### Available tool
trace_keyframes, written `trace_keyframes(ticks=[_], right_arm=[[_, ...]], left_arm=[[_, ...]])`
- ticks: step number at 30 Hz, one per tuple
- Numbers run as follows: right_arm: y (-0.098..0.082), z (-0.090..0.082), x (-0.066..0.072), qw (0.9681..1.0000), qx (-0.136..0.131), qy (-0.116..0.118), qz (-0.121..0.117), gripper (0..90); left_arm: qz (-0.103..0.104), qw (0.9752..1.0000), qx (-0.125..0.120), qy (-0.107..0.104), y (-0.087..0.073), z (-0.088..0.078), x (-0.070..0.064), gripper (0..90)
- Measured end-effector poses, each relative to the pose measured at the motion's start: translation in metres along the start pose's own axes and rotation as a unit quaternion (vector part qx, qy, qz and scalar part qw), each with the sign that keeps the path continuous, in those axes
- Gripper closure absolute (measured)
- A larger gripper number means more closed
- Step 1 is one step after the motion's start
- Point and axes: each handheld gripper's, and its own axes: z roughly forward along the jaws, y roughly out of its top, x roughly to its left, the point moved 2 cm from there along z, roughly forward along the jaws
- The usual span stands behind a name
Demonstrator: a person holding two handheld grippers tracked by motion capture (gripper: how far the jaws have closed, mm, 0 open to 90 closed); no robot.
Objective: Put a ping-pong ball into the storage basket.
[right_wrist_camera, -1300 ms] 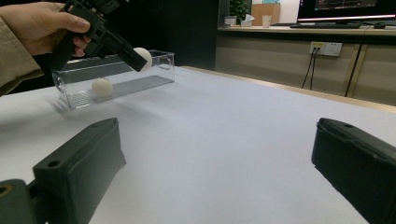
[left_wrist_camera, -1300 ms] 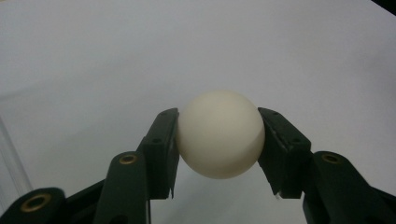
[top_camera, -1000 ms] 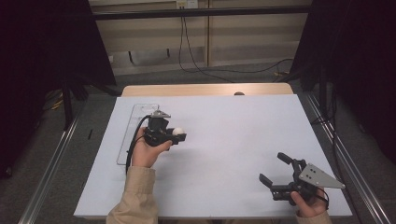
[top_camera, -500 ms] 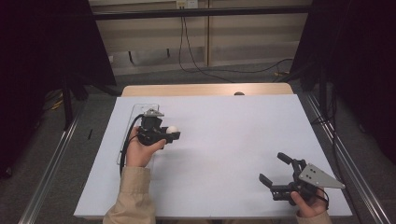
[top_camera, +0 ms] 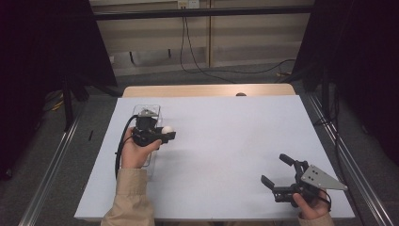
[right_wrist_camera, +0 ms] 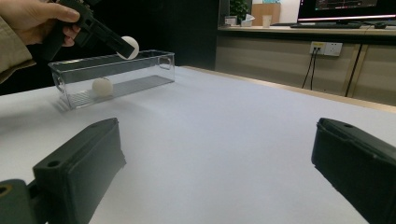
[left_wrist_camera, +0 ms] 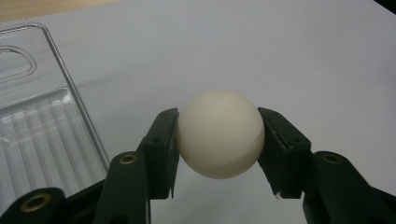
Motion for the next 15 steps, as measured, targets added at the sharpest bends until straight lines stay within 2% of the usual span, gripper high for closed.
trace_keyframes(ticks=[9,11,15], right_arm=[[0.0,0.0001,0.0001,1.0,0.0,0.0,0.0,1.2],[0.0,0.0001,0.0001,1.0,0.0,0.0,0.0,1.1],[0.0,0.0001,0.0,1.0,0.0,0.0,0.001,1.2]], left_arm=[[-0.01,0.9999,-0.009,0.009,-0.0011,-0.0062,0.0049,51.1],[-0.005,0.9999,-0.006,0.01,-0.0014,-0.0073,0.0067,51.1],[-0.008,0.9998,-0.009,0.015,-0.0019,-0.0084,0.0078,51.1]])
